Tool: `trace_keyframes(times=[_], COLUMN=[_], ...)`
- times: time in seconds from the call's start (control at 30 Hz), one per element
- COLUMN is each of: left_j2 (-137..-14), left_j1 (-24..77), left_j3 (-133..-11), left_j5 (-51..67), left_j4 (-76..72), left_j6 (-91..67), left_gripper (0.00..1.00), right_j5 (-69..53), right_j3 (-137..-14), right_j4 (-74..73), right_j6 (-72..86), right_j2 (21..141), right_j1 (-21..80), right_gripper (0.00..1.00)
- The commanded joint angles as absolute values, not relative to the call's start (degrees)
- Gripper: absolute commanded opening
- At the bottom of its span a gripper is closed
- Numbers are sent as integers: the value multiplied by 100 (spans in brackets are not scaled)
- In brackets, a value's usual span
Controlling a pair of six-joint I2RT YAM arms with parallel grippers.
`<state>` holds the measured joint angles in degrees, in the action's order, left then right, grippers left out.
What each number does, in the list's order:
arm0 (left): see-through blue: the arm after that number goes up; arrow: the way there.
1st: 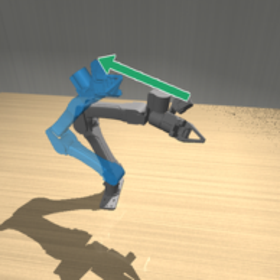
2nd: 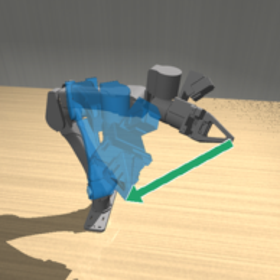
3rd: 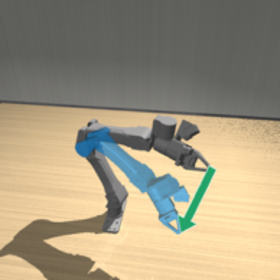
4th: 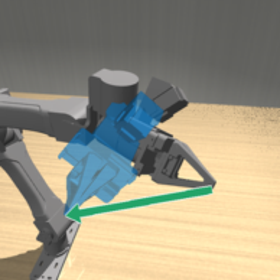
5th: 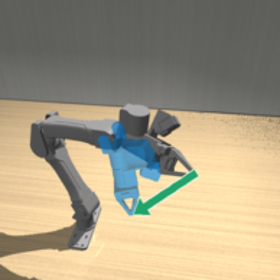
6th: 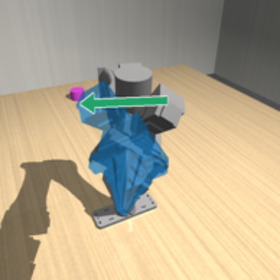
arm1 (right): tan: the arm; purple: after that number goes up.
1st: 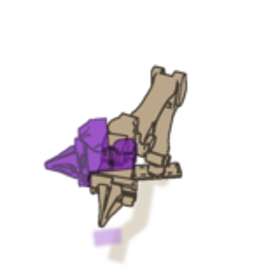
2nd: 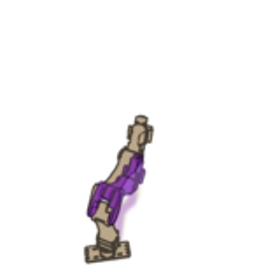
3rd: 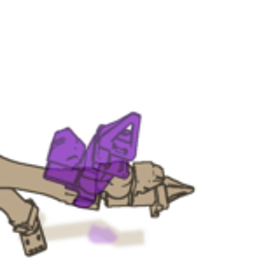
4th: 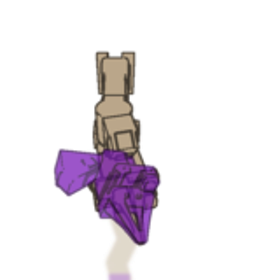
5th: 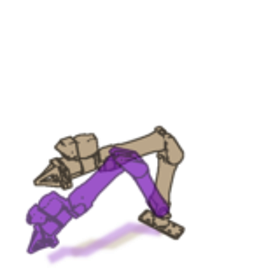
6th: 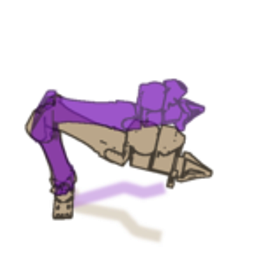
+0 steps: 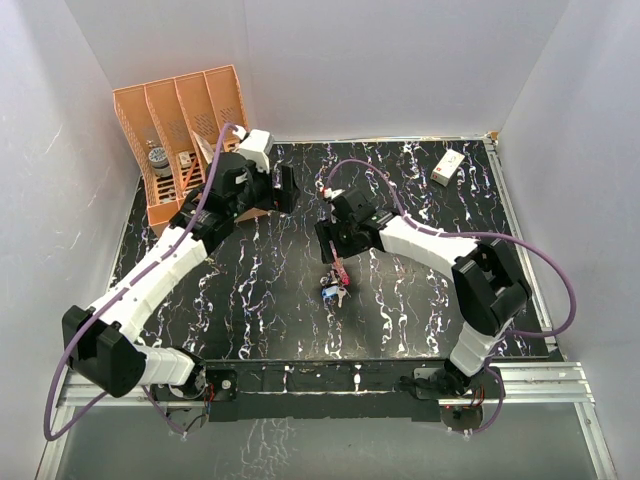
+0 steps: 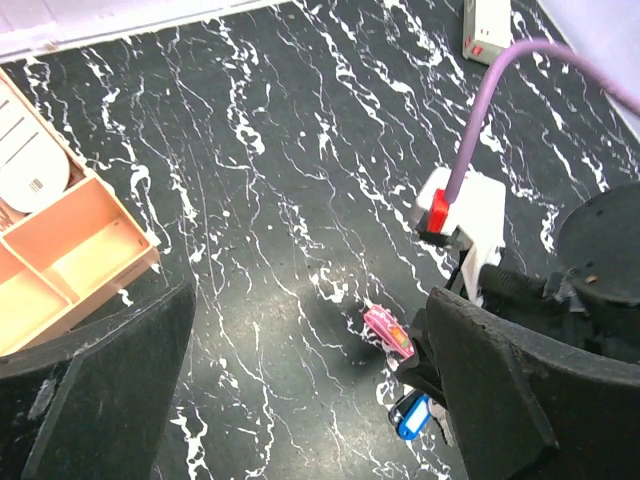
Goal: Put the keys on the keyring
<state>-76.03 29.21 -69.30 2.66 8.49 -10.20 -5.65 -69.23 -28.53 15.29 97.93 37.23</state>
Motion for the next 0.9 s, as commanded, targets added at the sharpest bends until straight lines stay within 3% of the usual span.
trace_keyframes(times=[0.0, 0.87], left_j2=[-7285, -7020], left_j1=[2833, 2578], left_j3=[-6854, -6517], left_j5=[123, 184], left_j4=[625, 598], left_j6=[-1212, -1152], left_gripper=[98, 99], right_j5=[45, 147], right_j3=[-7311, -7617], right_j4=[-2704, -2506], right_j6=[1513, 1538], right_j2=[9938, 10936], right_j1=[3758, 3817], right_gripper=[64, 42])
